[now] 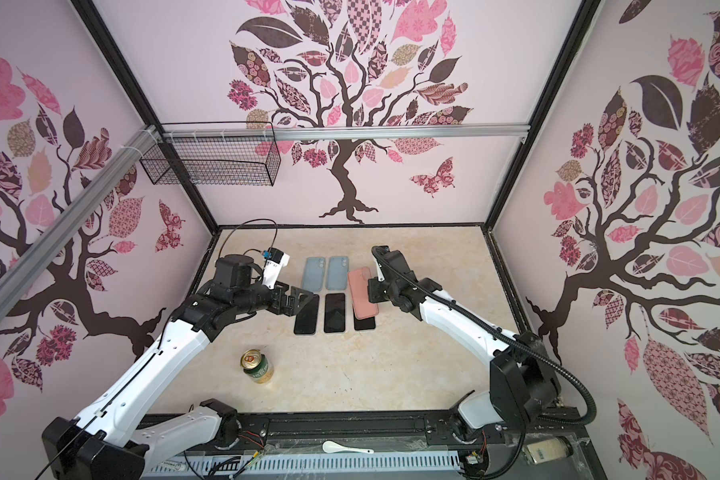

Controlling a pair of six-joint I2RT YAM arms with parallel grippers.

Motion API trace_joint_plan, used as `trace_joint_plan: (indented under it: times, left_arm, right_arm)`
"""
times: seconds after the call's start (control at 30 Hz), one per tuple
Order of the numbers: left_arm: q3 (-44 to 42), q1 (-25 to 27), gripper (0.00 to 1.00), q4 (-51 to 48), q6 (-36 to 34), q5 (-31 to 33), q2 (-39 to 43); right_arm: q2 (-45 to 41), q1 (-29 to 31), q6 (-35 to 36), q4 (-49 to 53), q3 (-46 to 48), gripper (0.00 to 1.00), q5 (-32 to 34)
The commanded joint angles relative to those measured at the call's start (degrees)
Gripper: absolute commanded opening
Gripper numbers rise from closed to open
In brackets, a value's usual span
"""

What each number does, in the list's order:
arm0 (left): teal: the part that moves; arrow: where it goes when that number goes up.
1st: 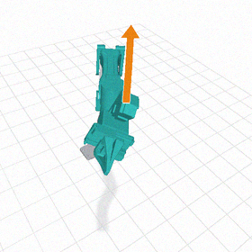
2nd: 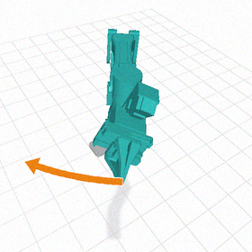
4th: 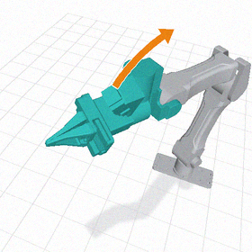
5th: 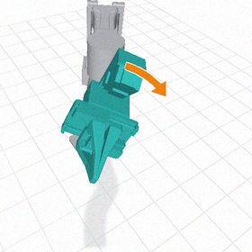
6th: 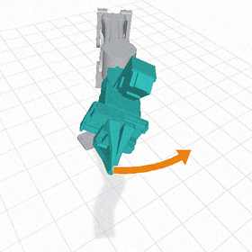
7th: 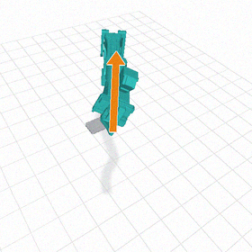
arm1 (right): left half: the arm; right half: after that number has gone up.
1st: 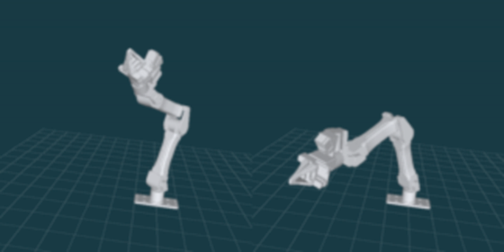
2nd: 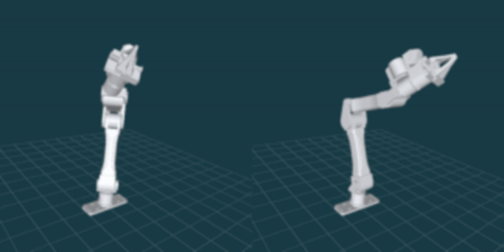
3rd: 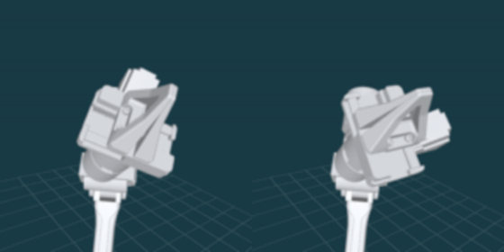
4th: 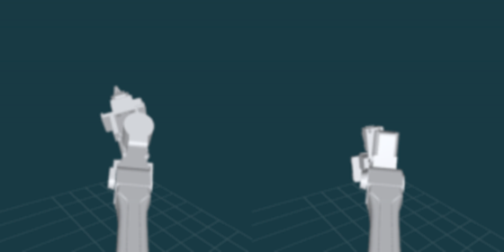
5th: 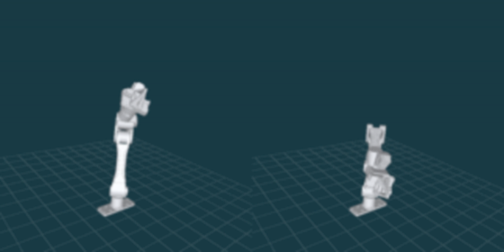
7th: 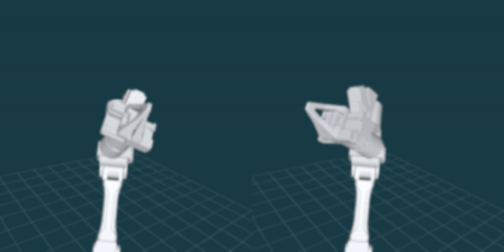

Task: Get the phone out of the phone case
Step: 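Carry the pink case toward the blue cases with the right gripper while the left withdraws, then lower and align the pink case next to the pale blue cases with the right gripper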

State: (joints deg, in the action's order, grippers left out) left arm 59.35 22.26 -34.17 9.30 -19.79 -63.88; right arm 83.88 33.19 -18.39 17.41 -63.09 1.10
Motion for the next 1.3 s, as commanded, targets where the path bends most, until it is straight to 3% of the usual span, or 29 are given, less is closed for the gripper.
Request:
trace_joint_plan:
  times: [0.0,0.23,0.33,0.5,0.77,0.93,1.27]
  left_arm:
    - [-0.9,0.0,0.98,2.5,4.3,3.8,-1.4]
    - [-0.2,-0.6,0.98,2.8,8.1,8.1,-5.1]
    - [-0.4,-0.8,0.98,3.7,15.4,14.7,-5.3]
    - [-2.1,-3.0,0.98,7.8,18.4,14.1,-4.6]
    - [-3.3,-4.7,0.98,12.1,15.2,11.2,-5.2]
    - [-3.3,-4.5,0.98,13.2,14.9,10.3,-7.2]
    - [-3.6,-0.7,0.98,18.2,15.8,15.0,-11.2]
  right_arm:
    - [3.3,-0.5,-3.1,3.8,-4.4,0.0,5.2]
    - [12.4,-0.9,-11.2,10.0,-14.6,0.0,9.1]
    - [14.9,-0.9,-12.8,12.0,-17.0,0.0,6.1]
    - [14.4,-1.0,-10.7,6.0,-14.2,0.0,-0.1]
    - [20.7,-1.8,-9.3,7.5,-20.4,0.0,-0.8]
    - [26.1,-4.1,-10.5,7.3,-25.0,0.0,-4.9]
    - [39.3,-8.1,-6.9,13.9,-38.9,0.0,-6.6]
